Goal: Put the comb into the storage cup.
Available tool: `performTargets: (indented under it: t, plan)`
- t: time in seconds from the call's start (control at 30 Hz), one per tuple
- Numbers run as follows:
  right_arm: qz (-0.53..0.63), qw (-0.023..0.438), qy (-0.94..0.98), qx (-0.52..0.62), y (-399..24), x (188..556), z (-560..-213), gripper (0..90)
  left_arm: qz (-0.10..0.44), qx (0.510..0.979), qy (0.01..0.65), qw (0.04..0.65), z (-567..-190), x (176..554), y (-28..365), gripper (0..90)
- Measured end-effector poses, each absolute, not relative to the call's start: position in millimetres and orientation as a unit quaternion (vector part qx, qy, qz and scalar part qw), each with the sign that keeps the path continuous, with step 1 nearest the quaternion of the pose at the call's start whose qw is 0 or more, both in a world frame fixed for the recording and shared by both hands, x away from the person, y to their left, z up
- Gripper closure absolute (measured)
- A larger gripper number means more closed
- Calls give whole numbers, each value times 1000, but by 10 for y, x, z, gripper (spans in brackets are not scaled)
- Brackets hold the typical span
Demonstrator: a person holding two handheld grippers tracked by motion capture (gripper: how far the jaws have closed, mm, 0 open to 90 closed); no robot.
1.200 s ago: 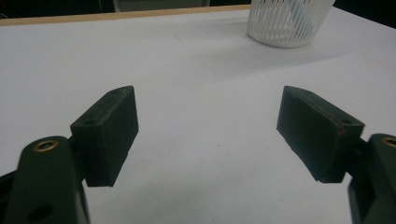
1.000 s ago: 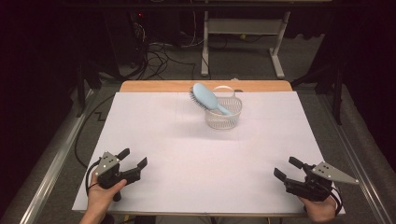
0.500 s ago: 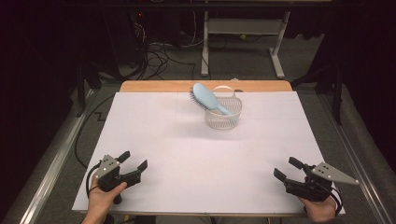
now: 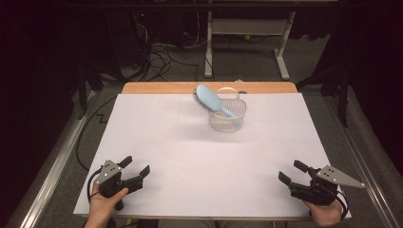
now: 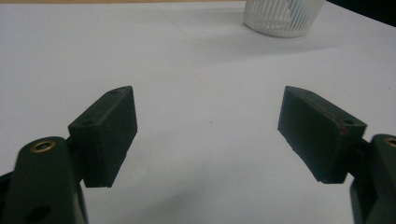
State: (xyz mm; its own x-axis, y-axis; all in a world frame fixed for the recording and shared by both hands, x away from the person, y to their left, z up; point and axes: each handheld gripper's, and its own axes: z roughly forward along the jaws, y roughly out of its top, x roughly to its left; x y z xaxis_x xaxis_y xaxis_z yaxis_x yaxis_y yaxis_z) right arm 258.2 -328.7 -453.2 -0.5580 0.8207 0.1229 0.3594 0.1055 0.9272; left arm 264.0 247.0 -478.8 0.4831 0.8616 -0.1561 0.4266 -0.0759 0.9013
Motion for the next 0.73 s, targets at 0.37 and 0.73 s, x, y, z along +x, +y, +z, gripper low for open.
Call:
performTargets:
  t: [0.37,0.73]
  plan:
    - [522,220,710,419,-3277,2578,-4534,225,212,700,456,507,-4790,2610,2467,201]
    - [522,221,710,418,-3274,2589,-4536,224,211,706,449,506,-4788,2613,2443,201]
